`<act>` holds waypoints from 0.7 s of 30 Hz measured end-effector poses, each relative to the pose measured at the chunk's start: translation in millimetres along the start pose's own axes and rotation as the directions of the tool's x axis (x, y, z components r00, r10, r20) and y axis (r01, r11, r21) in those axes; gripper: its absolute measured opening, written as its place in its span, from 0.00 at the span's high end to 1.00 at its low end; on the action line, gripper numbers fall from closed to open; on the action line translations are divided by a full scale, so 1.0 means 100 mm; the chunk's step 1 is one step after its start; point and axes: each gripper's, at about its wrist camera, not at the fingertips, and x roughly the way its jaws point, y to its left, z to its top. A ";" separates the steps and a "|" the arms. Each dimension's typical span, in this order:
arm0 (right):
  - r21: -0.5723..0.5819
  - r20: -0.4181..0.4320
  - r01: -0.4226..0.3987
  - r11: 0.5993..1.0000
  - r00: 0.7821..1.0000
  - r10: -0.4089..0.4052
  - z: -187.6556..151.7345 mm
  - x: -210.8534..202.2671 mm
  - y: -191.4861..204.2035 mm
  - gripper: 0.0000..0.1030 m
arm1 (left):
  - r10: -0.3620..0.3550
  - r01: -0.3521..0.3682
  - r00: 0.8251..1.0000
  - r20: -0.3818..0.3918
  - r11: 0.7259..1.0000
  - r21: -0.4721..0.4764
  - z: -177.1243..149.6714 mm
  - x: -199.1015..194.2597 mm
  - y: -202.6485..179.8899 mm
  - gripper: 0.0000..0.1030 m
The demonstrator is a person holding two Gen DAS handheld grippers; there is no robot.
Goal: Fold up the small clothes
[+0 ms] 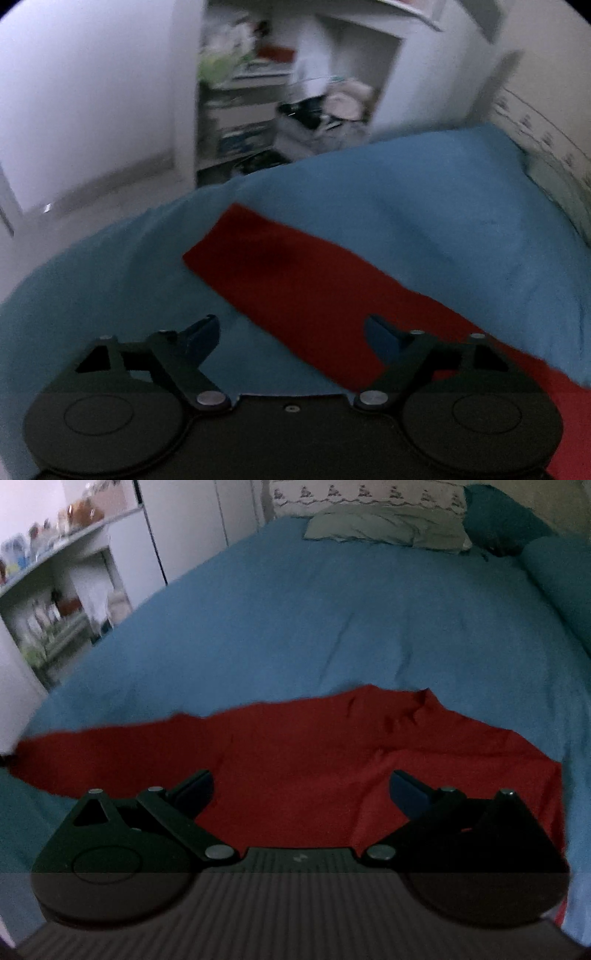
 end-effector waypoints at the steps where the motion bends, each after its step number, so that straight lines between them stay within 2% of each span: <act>1: -0.001 -0.004 0.002 1.000 1.000 -0.002 -0.04 0.04 0.01 0.00 | -0.004 0.004 1.000 -0.002 1.000 -0.020 0.02 0.10 0.05 0.25; 2: 0.002 -0.009 0.002 1.000 1.000 -0.002 -0.08 0.08 0.01 0.00 | -0.006 0.006 1.000 -0.009 0.999 -0.045 0.03 0.21 0.06 0.34; 4: 0.010 -0.023 0.006 1.000 1.000 -0.006 -0.14 0.16 0.02 0.00 | 0.000 -0.002 1.000 -0.025 0.997 -0.075 0.06 0.38 0.12 0.44; 7: 0.014 -0.029 0.012 1.000 1.000 -0.011 -0.21 0.23 0.01 0.00 | 0.024 -0.023 1.000 0.018 0.995 -0.101 0.10 0.48 0.15 0.45; 9: 0.017 -0.030 0.012 1.000 0.999 -0.012 -0.24 0.25 0.01 0.00 | 0.056 -0.052 0.998 0.038 0.995 -0.090 0.15 0.51 0.11 0.53; 11: 0.019 -0.032 0.008 1.000 0.999 -0.008 -0.27 0.24 -0.02 0.00 | 0.105 -0.102 0.993 0.047 0.993 -0.066 0.19 0.53 0.08 0.89; 12: 0.022 -0.033 0.010 1.000 0.999 -0.009 -0.28 0.24 -0.04 0.00 | 0.099 -0.097 0.994 0.040 0.993 -0.062 0.20 0.53 0.07 0.93; 15: 0.046 -0.023 0.016 0.999 1.000 -0.015 -0.31 0.19 -0.11 0.00 | 0.105 -0.102 0.993 0.059 0.994 -0.047 0.24 0.43 -0.01 0.95; 18: 0.085 0.000 0.017 0.996 1.000 -0.017 -0.32 0.11 -0.23 0.00 | 0.070 -0.074 0.990 0.126 0.997 0.027 0.27 0.17 -0.27 0.95; 21: 0.116 0.026 0.026 0.993 0.999 -0.029 -0.33 0.03 -0.37 0.00 | -0.031 0.003 0.982 0.188 0.989 0.150 0.23 -0.23 -0.73 0.95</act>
